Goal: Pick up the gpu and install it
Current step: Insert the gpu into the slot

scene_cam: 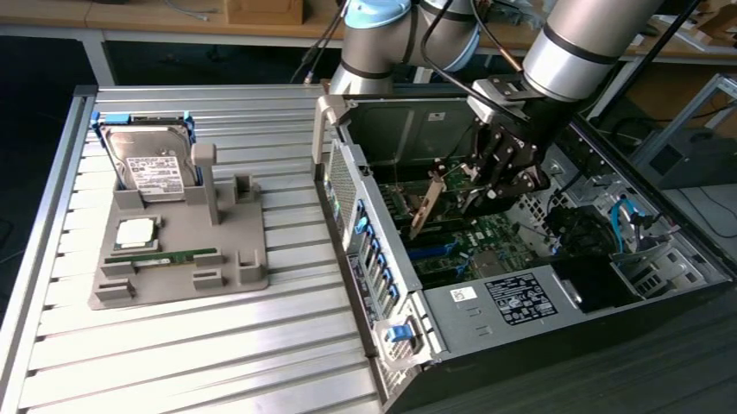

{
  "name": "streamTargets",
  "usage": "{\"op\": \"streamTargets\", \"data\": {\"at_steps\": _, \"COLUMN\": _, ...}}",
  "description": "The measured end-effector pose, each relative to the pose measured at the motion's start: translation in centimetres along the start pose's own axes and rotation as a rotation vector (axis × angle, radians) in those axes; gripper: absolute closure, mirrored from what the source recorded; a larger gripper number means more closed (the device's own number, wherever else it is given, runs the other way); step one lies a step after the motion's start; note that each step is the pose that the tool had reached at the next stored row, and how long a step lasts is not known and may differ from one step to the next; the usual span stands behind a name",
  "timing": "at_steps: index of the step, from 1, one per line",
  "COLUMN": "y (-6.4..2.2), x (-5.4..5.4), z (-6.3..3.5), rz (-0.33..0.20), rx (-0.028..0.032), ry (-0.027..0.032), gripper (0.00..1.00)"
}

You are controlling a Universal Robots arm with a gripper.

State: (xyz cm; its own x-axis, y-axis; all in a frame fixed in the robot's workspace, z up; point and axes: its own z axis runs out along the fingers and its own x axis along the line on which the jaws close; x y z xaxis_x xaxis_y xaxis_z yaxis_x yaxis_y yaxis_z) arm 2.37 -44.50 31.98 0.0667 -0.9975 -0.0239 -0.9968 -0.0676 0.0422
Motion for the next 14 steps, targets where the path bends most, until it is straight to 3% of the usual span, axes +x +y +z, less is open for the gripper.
{"op": "streamTargets", "data": {"at_steps": 14, "y": -0.04, "x": 0.1, "z": 1.18, "rz": 0.000, "rx": 0.0000, "ry": 0.0000, "gripper": 0.73}}
